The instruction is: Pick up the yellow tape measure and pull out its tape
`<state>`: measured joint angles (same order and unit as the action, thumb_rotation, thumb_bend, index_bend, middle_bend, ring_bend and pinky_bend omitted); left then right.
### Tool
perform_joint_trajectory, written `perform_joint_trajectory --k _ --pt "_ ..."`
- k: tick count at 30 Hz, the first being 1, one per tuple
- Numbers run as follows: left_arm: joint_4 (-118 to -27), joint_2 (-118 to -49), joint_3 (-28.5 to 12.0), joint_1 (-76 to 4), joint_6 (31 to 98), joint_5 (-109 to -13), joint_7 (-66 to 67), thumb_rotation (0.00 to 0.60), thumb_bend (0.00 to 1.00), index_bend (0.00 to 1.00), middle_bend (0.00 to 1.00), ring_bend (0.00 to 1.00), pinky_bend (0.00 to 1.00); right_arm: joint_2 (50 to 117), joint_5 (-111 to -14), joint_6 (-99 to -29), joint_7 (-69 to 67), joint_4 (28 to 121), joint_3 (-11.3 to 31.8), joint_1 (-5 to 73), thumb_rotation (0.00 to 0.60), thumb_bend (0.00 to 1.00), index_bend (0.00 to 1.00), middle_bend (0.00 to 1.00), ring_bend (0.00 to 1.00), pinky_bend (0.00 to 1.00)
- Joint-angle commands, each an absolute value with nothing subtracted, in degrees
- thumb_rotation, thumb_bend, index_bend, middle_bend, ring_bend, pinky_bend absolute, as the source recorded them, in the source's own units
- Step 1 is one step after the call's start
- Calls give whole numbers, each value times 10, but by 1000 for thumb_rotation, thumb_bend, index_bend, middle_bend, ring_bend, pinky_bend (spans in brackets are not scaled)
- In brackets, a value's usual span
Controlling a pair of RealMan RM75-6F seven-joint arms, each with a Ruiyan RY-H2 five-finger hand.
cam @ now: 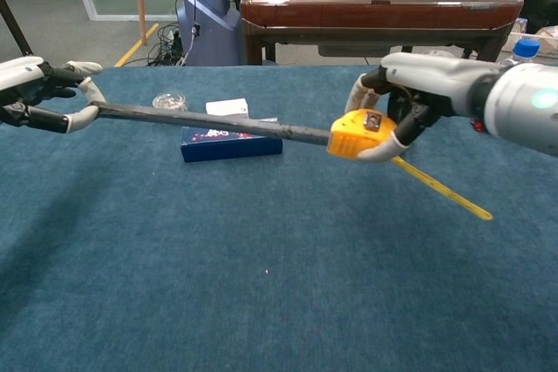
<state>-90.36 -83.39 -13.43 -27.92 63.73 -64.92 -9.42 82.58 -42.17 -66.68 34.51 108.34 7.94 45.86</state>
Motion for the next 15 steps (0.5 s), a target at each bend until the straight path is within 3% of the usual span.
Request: perform_joint_trajectory --k 1,7,15 --pt "-908 -832 -133 -276 641 -652 -92 600 478 492 19 0 0 794 -451 -678 324 1106 53 430 600 792 655 648 566 370" --pt "-918 -826 -130 -269 647 -655 -91 600 478 492 19 0 0 749 -496 -696 290 1129 20 384 600 793 654 648 566 370" --pt "-919 -823 -131 -265 644 -648 -88 600 477 491 19 0 0 728 -519 -691 271 1132 12 360 600 793 655 649 568 370"
